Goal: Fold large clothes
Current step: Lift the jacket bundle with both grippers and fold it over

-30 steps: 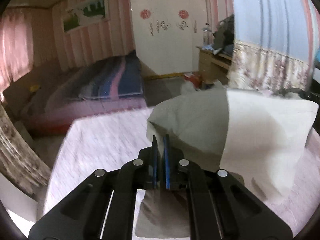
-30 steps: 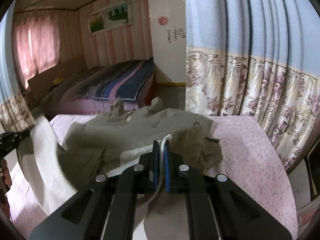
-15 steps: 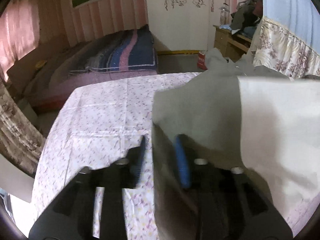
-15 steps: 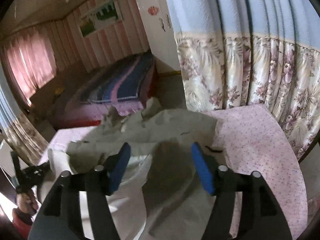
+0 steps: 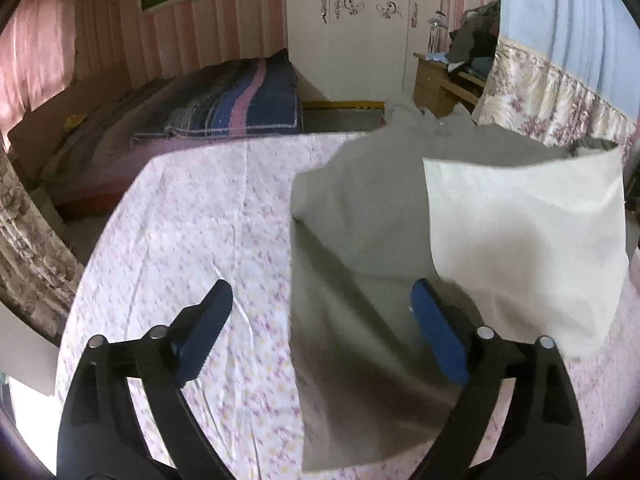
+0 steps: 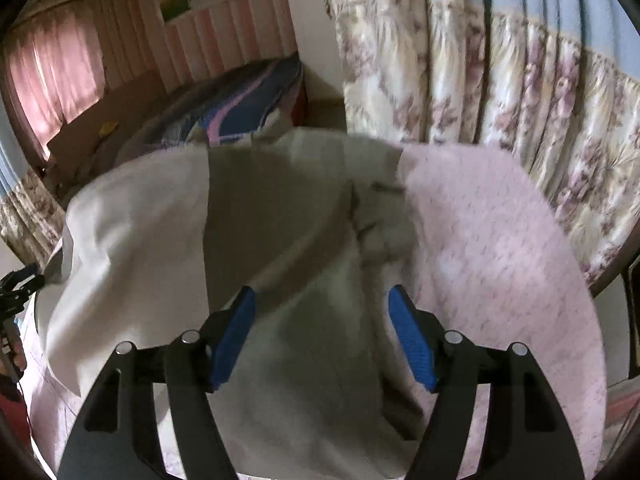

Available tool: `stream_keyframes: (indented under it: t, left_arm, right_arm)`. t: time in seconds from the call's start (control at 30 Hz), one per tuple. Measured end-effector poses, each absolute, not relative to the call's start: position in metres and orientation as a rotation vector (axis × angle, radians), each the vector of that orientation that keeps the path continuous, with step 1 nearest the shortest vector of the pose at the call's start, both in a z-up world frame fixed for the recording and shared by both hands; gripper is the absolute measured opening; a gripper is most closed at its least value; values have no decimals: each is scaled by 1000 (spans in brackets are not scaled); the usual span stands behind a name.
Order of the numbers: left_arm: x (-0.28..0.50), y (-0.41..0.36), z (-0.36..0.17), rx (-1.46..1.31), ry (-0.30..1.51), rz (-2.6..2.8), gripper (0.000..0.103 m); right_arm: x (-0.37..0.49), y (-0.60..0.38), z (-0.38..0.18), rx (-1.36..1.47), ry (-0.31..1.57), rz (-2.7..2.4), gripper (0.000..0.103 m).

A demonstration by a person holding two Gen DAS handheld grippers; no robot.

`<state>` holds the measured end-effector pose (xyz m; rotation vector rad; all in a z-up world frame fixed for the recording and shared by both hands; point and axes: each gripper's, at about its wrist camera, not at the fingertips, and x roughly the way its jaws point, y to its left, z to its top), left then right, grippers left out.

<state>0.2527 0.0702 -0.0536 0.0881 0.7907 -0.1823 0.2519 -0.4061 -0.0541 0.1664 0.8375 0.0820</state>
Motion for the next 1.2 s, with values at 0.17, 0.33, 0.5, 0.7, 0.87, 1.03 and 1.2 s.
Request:
stream_keyframes:
  t: [0.17, 0.33, 0.5, 0.7, 0.87, 1.03, 1.2]
  left_arm:
    - [249, 70, -71, 38, 840, -236, 69]
    - [255, 56, -86, 38, 868, -308, 8]
    - [253, 46, -48, 115, 722, -270, 4]
    - [267, 30, 6, 157, 591, -265, 4]
    - [290, 19, 55, 157, 459, -243, 4]
    - [304, 20, 100, 130, 311, -199, 4]
    - [360, 15, 73, 135, 437, -148, 5]
  right_arm:
    - [247, -387, -56, 90, 836, 104, 56]
    - [247, -384, -62, 40, 859, 87, 13]
    - [234, -392, -44, 17, 762, 42, 6]
    - [230, -406, -3, 40, 640, 24, 5]
    - [248, -416, 36, 26, 523, -6, 5]
    - [256, -433, 85, 47, 341, -53, 5]
    - [308, -464, 56, 141, 471, -81, 5]
